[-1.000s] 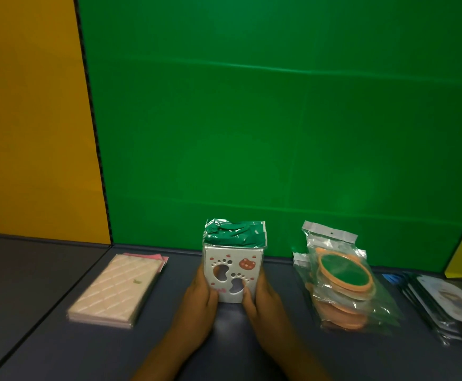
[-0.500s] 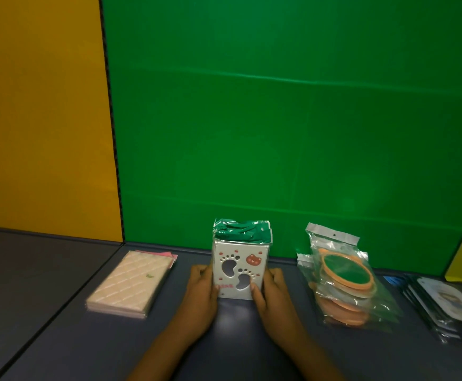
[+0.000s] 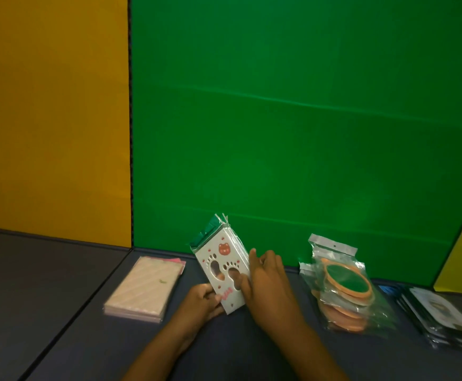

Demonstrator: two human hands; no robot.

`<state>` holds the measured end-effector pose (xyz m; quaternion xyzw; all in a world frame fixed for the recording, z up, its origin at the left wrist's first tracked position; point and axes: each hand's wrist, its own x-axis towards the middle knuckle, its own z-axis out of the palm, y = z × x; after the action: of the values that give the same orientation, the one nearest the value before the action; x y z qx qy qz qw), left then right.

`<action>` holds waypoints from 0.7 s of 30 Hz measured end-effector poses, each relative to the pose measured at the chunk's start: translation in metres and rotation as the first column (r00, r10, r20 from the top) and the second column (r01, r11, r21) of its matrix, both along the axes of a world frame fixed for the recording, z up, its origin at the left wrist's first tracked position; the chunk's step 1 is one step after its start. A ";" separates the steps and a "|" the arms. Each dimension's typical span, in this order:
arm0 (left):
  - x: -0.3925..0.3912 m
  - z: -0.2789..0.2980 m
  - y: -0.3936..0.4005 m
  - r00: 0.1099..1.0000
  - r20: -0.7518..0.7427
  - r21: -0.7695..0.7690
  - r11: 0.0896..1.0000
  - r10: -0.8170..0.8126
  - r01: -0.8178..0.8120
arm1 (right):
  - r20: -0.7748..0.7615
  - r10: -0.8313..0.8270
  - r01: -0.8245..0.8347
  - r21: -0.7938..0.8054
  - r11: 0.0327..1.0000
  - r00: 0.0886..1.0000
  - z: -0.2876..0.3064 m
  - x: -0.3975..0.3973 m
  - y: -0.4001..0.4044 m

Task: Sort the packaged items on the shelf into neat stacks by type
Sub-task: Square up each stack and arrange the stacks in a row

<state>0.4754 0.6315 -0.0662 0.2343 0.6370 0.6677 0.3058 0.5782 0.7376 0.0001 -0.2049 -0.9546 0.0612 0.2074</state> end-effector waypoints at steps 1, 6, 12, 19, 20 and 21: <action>-0.001 0.001 -0.003 0.998 0.064 -0.010 1.000 -0.021 0.022 | 0.017 -0.026 0.025 0.010 1.000 1.000 0.004 -0.003 -0.002; -0.014 0.014 -0.021 0.999 0.017 -0.231 0.972 -0.044 0.047 | 0.136 -0.070 0.102 -0.239 0.966 0.988 0.004 -0.012 0.010; -0.025 0.017 -0.022 0.940 -0.311 -0.524 0.850 -0.137 -0.049 | 0.208 -0.083 0.187 -0.547 0.816 0.974 -0.026 -0.007 0.024; -0.021 0.017 -0.017 0.816 -0.532 -0.622 0.759 -0.226 -0.195 | 0.172 -0.129 0.213 -0.705 0.676 0.977 -0.052 0.001 0.023; -0.019 0.018 -0.018 0.806 -0.548 -0.622 0.754 -0.226 -0.211 | 0.166 -0.131 0.211 -0.704 0.678 0.977 -0.053 0.002 0.023; -0.018 0.017 -0.018 0.802 -0.553 -0.624 0.751 -0.228 -0.217 | 0.164 -0.128 0.207 -0.701 0.683 0.978 -0.054 0.002 0.022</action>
<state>0.4575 0.6134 -0.0487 0.3106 0.8926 0.2886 0.1536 0.5804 0.7597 -0.0535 -0.3585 -0.8424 0.3966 0.0675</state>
